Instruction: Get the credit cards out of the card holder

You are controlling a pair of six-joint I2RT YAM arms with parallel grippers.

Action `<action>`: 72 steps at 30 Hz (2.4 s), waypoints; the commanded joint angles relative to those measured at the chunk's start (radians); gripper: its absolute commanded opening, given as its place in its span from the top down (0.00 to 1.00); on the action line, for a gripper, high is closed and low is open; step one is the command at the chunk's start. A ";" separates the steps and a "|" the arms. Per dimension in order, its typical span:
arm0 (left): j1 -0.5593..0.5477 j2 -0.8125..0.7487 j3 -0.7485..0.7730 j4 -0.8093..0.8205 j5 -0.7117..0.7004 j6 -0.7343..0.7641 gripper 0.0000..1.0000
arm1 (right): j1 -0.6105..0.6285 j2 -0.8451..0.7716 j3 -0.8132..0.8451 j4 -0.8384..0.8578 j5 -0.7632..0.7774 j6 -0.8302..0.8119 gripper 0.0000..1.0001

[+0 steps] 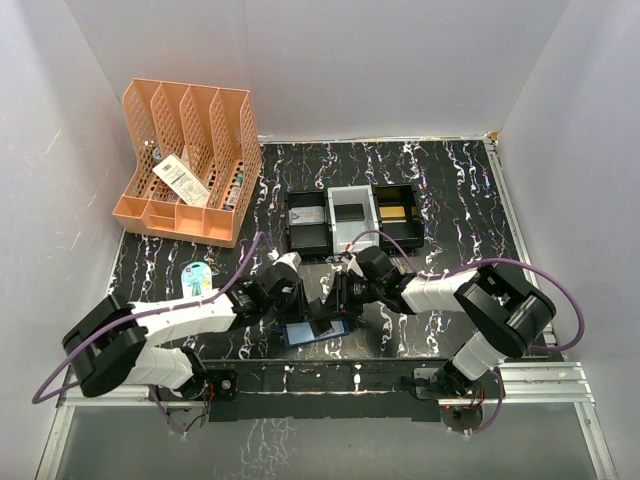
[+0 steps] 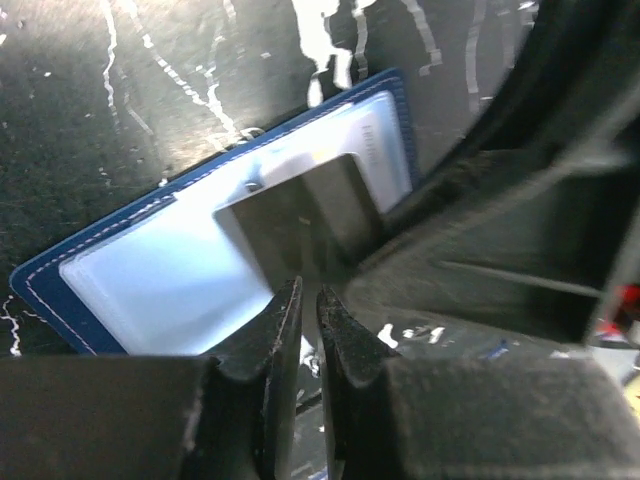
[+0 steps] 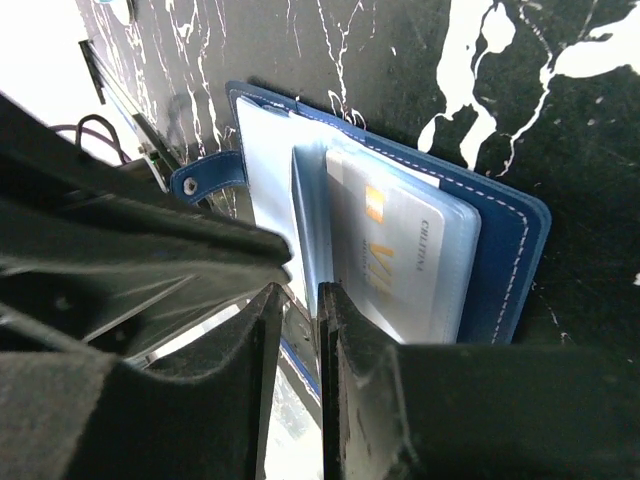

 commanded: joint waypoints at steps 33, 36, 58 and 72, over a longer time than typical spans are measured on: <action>-0.017 -0.001 -0.094 -0.026 -0.076 -0.023 0.97 | 0.102 0.088 0.229 -0.276 0.068 -0.226 1.00; -0.016 0.001 -0.098 -0.020 -0.072 -0.023 0.97 | 0.115 0.069 0.226 -0.284 0.132 -0.200 1.00; -0.016 -0.031 -0.091 -0.091 -0.125 -0.026 0.99 | 0.118 -0.006 0.270 -0.385 0.278 -0.220 1.00; -0.017 -0.124 -0.075 -0.158 -0.176 -0.041 0.87 | 0.044 -0.197 0.538 -0.681 0.505 -0.513 1.00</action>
